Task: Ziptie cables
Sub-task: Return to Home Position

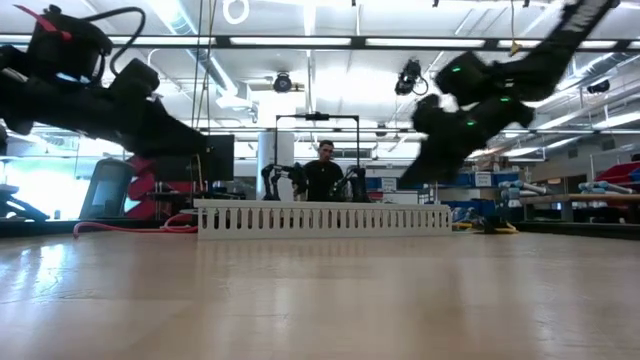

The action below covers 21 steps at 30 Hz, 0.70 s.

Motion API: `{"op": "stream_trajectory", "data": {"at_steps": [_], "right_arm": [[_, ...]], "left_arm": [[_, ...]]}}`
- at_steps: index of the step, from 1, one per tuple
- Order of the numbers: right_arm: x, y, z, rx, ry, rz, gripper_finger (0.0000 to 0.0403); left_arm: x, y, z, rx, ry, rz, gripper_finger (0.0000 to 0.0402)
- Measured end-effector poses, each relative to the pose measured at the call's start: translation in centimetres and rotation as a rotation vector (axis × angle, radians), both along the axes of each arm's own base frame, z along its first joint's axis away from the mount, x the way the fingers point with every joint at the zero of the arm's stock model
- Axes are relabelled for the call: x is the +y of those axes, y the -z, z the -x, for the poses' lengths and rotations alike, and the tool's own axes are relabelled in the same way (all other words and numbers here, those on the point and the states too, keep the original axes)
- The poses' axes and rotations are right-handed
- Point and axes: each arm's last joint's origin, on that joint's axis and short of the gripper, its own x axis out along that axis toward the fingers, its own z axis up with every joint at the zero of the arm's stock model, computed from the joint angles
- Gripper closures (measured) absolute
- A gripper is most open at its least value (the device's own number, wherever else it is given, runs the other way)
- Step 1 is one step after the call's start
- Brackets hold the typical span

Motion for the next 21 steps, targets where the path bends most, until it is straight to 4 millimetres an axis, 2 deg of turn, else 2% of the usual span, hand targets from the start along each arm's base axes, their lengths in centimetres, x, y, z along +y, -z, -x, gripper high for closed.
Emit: {"op": "stream_trajectory", "data": {"at_steps": [5,11,17,21], "right_arm": [[2.1,0.3,3.6,-0.091,0.095,0.012,0.0403],[4.1,0.7,6.5,-0.160,0.179,0.044,0.0403],[5.8,1.1,8.1,-0.220,0.225,0.071,0.0403],[7.0,1.5,8.6,-0.247,0.254,0.110,0.0403]], "left_arm": [[0.0,-0.6,0.4,-0.036,-0.019,-0.031,0.0115],[0.2,-1.0,0.9,-0.061,-0.117,-0.040,0.0115],[0.2,-1.6,1.4,-0.114,-0.145,-0.029,0.0115],[0.1,-1.5,1.8,-0.071,-0.145,-0.022,0.0115]]}}
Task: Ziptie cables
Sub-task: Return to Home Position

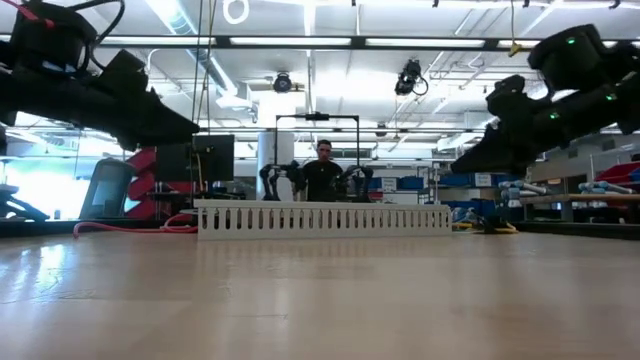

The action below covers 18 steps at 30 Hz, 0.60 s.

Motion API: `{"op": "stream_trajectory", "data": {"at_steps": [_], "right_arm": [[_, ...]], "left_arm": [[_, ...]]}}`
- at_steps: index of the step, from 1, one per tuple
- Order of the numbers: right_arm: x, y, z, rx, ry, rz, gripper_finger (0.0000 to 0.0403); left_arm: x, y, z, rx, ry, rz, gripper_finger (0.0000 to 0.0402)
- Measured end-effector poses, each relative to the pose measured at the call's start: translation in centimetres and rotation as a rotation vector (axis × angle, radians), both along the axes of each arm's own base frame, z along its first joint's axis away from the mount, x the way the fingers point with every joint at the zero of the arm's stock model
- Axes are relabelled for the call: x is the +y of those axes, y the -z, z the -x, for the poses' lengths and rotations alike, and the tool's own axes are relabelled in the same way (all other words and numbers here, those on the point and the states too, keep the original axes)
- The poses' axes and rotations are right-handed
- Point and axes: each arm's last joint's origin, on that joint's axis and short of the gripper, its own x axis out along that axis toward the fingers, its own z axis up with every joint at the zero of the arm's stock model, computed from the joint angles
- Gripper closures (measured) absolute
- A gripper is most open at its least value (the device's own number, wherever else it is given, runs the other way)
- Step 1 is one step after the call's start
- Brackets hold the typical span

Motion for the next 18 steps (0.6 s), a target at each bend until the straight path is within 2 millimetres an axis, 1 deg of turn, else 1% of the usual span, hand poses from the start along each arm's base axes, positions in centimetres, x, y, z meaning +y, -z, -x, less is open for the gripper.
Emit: {"op": "stream_trajectory", "data": {"at_steps": [6,11,14,18], "right_arm": [[1.3,0.5,0.6,-0.014,0.020,0.023,0.0403],[1.5,0.8,1.0,-0.023,0.008,0.030,0.0403],[1.7,1.4,1.5,-0.020,-0.014,0.009,0.0403],[1.9,1.4,1.9,-0.005,-0.026,-0.007,0.0403]], "left_arm": [[-0.1,-0.6,0.5,0.016,-0.002,0.022,0.0115],[-0.2,-0.9,1.1,0.000,0.001,-0.001,0.0115],[-0.3,-0.9,1.6,0.002,-0.007,-0.009,0.0115],[-0.4,-0.8,2.4,0.001,-0.023,-0.004,0.0115]]}}
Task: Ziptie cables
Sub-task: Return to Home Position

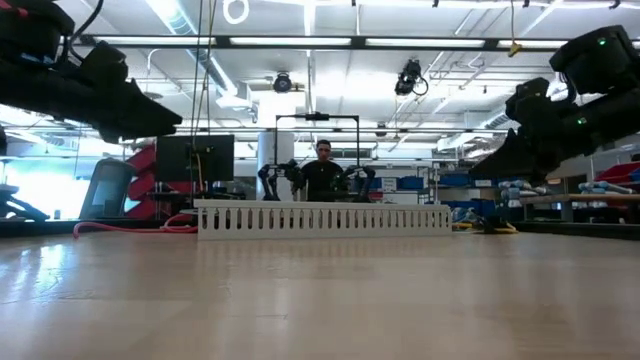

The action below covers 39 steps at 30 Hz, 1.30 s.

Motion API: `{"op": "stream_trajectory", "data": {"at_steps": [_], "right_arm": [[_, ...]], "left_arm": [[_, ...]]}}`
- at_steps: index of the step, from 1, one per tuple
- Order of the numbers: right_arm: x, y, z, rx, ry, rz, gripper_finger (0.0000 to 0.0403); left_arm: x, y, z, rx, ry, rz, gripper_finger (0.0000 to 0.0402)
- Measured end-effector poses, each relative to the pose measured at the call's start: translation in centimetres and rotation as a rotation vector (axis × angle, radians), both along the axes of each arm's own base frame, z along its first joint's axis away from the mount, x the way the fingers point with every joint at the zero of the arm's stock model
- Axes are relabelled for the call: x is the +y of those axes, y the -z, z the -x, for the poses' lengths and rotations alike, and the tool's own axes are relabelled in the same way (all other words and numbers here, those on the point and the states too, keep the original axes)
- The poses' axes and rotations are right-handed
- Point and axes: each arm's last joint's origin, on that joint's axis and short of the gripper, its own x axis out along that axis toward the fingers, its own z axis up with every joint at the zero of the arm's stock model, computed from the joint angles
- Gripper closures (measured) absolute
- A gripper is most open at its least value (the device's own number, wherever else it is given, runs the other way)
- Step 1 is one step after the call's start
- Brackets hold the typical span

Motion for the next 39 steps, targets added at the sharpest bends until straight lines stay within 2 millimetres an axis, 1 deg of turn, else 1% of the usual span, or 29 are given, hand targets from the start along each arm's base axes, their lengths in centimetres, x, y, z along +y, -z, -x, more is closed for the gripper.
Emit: {"op": "stream_trajectory", "data": {"at_steps": [4,10,17,23,31,39], "right_arm": [[0.0,-0.6,0.3,-0.038,0.003,0.025,0.0403],[0.0,-0.6,1.1,-0.019,0.012,0.021,0.0403],[0.2,-1.3,1.8,-0.079,0.008,0.030,0.0403],[0.4,-1.4,2.7,-0.095,0.011,0.036,0.0403],[0.6,-2.6,3.4,-0.211,0.003,0.117,0.0403],[0.8,-3.3,4.0,-0.292,-0.009,0.148,0.0403]], "left_arm": [[-0.2,-0.5,0.8,-0.057,0.001,-0.018,0.0114],[-0.1,-0.5,0.9,-0.038,-0.001,-0.049,0.0114],[-0.2,-0.4,0.8,-0.035,0.012,-0.028,0.0114],[-0.2,-0.4,0.9,-0.029,0.011,-0.032,0.0114],[-0.2,-0.4,0.9,-0.031,0.011,-0.030,0.0114],[-0.2,-0.4,0.9,-0.032,0.009,-0.030,0.0114]]}}
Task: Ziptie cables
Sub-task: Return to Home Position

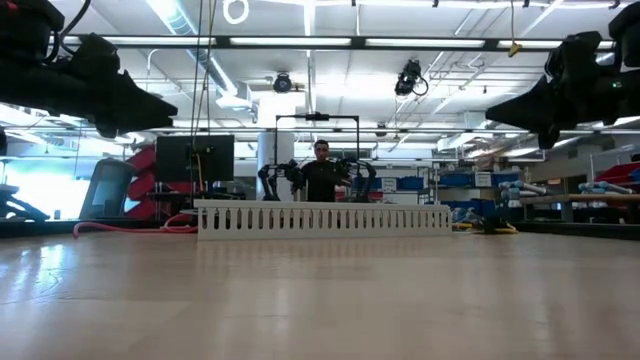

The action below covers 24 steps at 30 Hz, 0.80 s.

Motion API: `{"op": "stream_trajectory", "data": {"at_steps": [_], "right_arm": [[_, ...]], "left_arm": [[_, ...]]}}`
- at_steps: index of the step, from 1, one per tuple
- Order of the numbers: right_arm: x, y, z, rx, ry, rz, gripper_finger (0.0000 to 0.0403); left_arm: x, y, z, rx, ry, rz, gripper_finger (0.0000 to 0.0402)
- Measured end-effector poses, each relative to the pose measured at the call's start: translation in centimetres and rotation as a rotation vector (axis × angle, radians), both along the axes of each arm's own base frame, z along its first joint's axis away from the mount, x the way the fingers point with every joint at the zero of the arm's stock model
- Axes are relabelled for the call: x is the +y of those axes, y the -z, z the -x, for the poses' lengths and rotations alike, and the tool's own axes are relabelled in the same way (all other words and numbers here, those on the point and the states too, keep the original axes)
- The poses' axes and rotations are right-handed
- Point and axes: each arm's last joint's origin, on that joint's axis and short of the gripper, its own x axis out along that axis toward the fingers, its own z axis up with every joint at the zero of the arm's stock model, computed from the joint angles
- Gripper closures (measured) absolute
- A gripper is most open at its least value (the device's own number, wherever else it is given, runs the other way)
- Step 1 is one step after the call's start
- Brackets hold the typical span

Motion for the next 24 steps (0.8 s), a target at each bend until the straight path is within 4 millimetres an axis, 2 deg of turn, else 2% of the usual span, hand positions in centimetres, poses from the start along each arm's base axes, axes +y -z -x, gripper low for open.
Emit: {"op": "stream_trajectory", "data": {"at_steps": [24], "right_arm": [[0.03,0.22,-0.15,0.044,-0.023,0.043,0.0403]], "left_arm": [[-0.05,0.05,-0.03,0.003,0.018,0.004,0.0114]]}}
